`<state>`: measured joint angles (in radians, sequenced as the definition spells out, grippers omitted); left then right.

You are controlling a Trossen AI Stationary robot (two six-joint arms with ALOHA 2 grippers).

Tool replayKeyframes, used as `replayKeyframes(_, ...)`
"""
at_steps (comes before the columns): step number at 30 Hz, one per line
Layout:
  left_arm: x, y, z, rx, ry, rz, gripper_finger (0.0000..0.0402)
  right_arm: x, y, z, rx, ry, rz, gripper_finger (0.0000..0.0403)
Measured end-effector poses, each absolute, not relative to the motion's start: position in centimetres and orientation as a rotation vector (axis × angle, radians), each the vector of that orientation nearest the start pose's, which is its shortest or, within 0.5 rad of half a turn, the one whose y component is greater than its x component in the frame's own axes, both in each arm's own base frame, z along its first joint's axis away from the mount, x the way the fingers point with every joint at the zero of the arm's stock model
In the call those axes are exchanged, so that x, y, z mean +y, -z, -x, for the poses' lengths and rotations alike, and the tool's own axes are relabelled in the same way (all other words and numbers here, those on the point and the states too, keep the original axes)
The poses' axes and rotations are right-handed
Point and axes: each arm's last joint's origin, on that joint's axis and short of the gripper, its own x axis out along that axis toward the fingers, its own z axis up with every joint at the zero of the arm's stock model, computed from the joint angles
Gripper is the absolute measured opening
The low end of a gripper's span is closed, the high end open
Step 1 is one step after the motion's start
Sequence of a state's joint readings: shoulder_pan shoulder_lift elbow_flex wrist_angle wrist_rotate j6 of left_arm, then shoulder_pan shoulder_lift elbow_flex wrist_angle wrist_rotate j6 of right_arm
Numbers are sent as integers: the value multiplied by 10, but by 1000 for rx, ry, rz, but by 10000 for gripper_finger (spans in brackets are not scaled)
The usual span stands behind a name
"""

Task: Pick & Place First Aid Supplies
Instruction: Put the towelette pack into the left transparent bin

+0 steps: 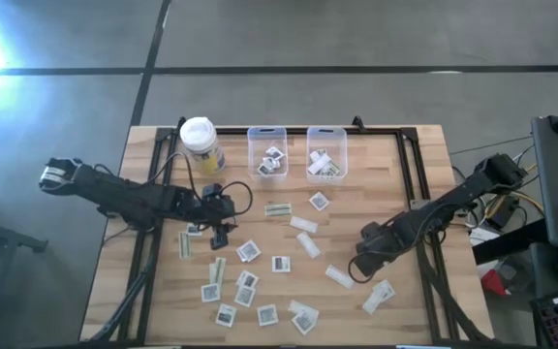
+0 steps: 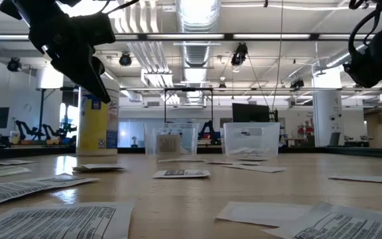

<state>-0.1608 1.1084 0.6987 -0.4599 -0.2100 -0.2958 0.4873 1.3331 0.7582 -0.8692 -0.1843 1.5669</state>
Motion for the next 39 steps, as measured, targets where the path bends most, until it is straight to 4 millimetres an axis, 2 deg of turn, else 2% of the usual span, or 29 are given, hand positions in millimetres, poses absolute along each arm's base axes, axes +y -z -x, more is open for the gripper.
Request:
replayKeyframes(5, -28, -224, -211, 838, -171, 117, 174, 99, -173, -177, 1476, 728, -1006, 148)
replayKeyframes(12, -28, -224, -211, 837, -171, 117, 174, 95, -161, -169, 1497, 787, -997, 137)
replayKeyframes(22, -28, -224, -211, 835, -170, 118, 174, 93, -156, -166, 1513, 746, -953, 123)
replayKeyframes(28, -28, -224, -211, 835, -171, 118, 174, 100, -158, -181, 1411, 507, -904, 124)
replayKeyframes(32, -28, -224, -211, 835, -171, 118, 174, 103, -168, -189, 1388, 356, -766, 117)
replayKeyframes(39, -28, -224, -211, 834, -171, 118, 174, 98, -173, -181, 1488, 250, -472, 102)
